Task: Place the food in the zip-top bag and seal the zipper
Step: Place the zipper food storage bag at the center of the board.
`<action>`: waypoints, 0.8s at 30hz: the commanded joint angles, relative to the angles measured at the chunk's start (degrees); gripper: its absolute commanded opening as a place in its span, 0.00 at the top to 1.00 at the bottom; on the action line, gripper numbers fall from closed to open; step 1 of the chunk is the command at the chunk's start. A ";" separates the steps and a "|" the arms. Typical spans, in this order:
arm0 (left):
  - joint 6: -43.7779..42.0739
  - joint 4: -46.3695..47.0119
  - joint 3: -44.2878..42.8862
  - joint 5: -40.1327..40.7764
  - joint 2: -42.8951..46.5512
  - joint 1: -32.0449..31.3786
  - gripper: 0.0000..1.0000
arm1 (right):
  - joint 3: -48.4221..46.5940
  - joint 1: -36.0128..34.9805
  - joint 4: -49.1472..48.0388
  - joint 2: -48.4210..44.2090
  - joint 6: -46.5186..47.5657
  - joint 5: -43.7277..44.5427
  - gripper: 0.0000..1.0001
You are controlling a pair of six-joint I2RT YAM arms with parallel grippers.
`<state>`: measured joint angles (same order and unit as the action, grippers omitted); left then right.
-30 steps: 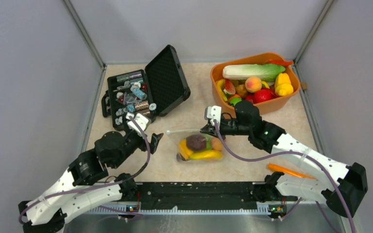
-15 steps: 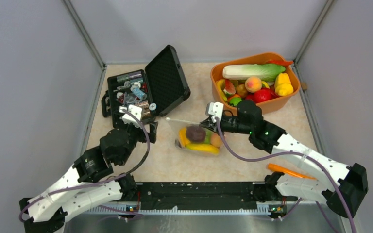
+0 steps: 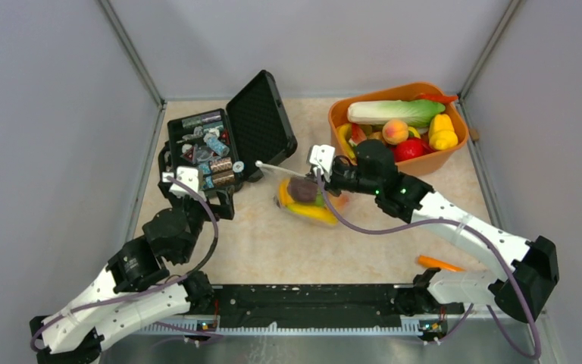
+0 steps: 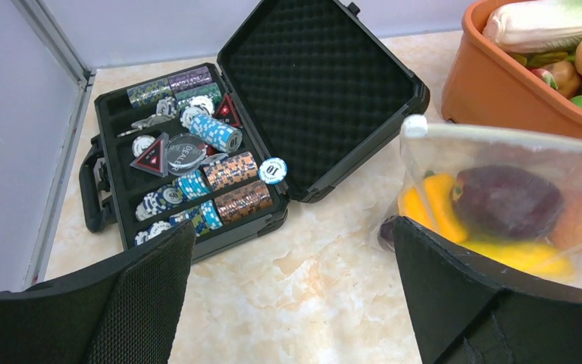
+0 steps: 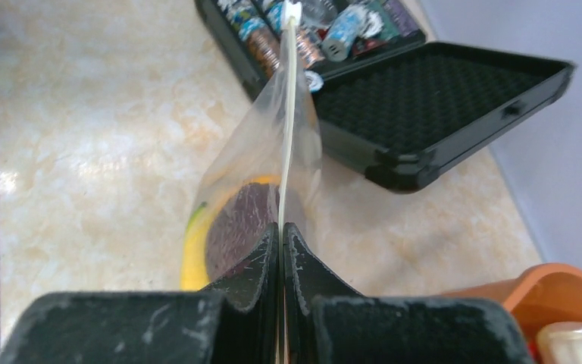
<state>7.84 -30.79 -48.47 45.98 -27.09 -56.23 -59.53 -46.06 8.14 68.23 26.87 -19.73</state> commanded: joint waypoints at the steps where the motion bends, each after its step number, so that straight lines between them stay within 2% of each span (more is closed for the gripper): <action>1: 0.58 2.74 0.56 1.28 0.89 0.24 0.01 | 2.75 -0.48 -2.27 -1.81 -2.44 -7.36 1.00; 4: 0.41 2.63 0.37 1.18 0.15 0.24 0.01 | 4.89 -1.45 -2.11 -2.62 -4.64 -12.92 1.00; 8: 0.90 2.92 0.09 0.15 -0.72 0.24 0.01 | 6.05 -3.24 0.03 -2.65 -5.84 -14.99 0.99; 12: 0.39 5.19 -0.37 -1.26 -1.06 0.24 0.01 | 7.23 -3.33 0.08 -3.44 -7.79 -14.77 0.84; 13: 0.21 5.24 -0.69 -1.53 -1.25 0.32 0.01 | 7.45 -3.35 -0.04 -3.97 -8.11 -14.55 0.75; 18: -0.44 4.13 -2.07 -2.85 -3.88 0.41 0.01 | 9.08 -3.34 -3.38 -8.43 -10.33 -15.85 0.52; 21: 0.06 3.63 -2.40 -3.66 -5.32 0.60 0.01 | 10.75 -3.36 -5.94 -12.85 -11.04 -18.74 0.46; 24: 0.37 4.71 -2.19 -4.76 -5.17 0.97 0.01 | 13.79 -3.33 -9.83 -17.09 -12.77 -17.80 0.40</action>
<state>7.64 -28.73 -48.75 43.09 -32.21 -55.88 -48.10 -48.97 5.76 56.49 16.82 -35.66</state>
